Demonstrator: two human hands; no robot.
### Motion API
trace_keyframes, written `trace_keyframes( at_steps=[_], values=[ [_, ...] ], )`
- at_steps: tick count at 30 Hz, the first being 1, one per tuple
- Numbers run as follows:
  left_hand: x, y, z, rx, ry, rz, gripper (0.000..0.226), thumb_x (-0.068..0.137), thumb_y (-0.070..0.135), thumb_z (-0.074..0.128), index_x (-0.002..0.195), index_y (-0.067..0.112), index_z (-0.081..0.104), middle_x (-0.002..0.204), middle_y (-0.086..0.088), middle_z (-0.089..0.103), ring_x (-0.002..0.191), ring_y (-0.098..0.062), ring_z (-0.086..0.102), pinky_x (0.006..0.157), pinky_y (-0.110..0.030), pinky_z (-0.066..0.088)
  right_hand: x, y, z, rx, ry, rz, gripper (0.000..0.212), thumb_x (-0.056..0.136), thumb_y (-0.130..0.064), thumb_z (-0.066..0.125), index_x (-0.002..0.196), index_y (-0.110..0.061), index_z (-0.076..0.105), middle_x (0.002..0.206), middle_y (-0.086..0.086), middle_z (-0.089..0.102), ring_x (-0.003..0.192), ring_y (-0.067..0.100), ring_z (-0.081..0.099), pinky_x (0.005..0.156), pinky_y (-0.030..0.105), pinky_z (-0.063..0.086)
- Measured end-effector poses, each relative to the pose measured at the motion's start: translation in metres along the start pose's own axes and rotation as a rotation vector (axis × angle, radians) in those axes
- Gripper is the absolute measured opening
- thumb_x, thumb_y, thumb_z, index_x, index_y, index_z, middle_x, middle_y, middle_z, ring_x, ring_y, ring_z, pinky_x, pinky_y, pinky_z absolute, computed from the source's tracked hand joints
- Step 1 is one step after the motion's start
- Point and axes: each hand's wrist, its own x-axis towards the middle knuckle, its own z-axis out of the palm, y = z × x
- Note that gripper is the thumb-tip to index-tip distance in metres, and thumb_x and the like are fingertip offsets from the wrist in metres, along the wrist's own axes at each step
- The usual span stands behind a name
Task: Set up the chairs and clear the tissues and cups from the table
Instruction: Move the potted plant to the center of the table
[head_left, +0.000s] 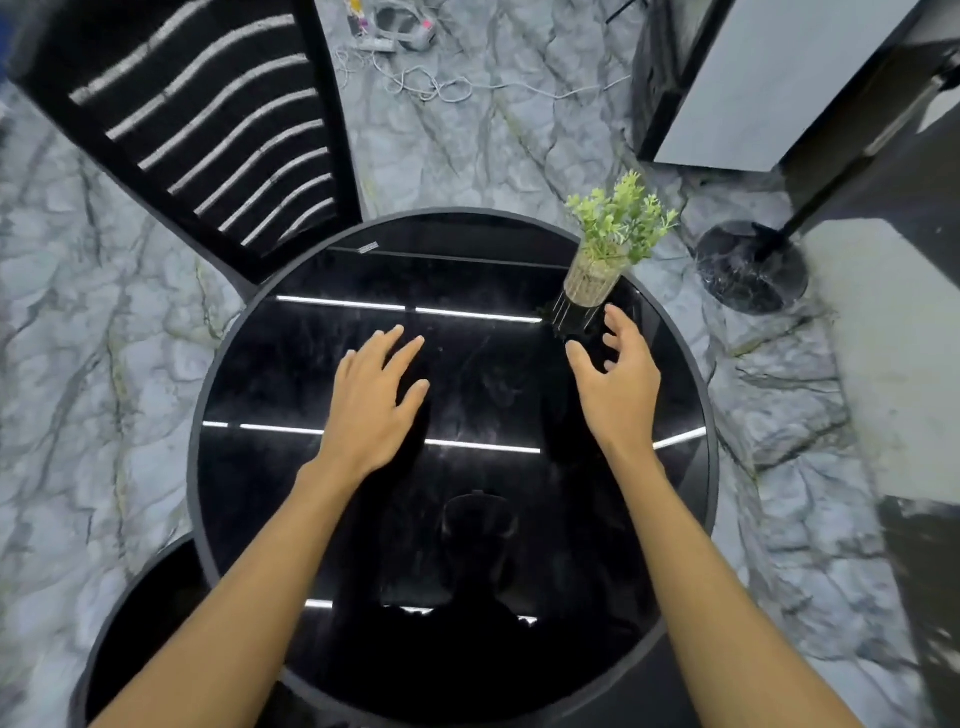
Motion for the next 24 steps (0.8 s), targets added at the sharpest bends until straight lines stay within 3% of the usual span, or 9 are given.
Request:
trace_keyframes(
  at_steps=[9,14,18,24],
  values=[
    [0.020,-0.019,0.032,0.088,0.074,-0.030,0.050,0.101,0.040,0.037,0.149,0.026,0.038,0.161,0.003,0.026,0.152,-0.014,0.012,0.124,-0.042,0.004,0.054,0.010,0.034,0.108,0.115,-0.016,0.074,0.087,-0.029,0.067,0.151,-0.021,0.029,0.153,-0.005,0.038,0.140,0.011,0.036,0.115,0.041,0.034],
    [0.023,-0.019,0.032,0.067,0.093,-0.037,0.050,0.098,0.040,0.042,0.146,0.028,0.043,0.160,0.004,0.029,0.151,-0.012,0.014,0.124,-0.042,0.005,0.075,0.013,0.041,0.214,0.232,-0.004,0.060,0.082,-0.027,0.074,0.133,-0.018,0.042,0.135,-0.009,0.048,0.128,0.010,0.047,0.110,0.034,0.038],
    [0.024,-0.019,0.033,0.070,0.103,-0.038,0.049,0.098,0.040,0.043,0.145,0.028,0.044,0.160,0.004,0.030,0.151,-0.012,0.017,0.123,-0.044,0.009,0.089,0.015,0.050,0.274,0.286,0.002,0.054,0.079,-0.027,0.077,0.118,-0.024,0.040,0.128,-0.002,0.053,0.123,0.015,0.053,0.107,0.037,0.042],
    [0.025,-0.019,0.033,0.074,0.114,-0.038,0.049,0.097,0.041,0.043,0.144,0.028,0.046,0.159,0.004,0.032,0.150,-0.013,0.019,0.123,-0.045,0.010,0.101,0.015,0.056,0.303,0.356,-0.011,0.060,0.079,-0.025,0.077,0.126,-0.013,0.040,0.129,0.006,0.055,0.118,0.017,0.057,0.103,0.037,0.047]
  ],
)
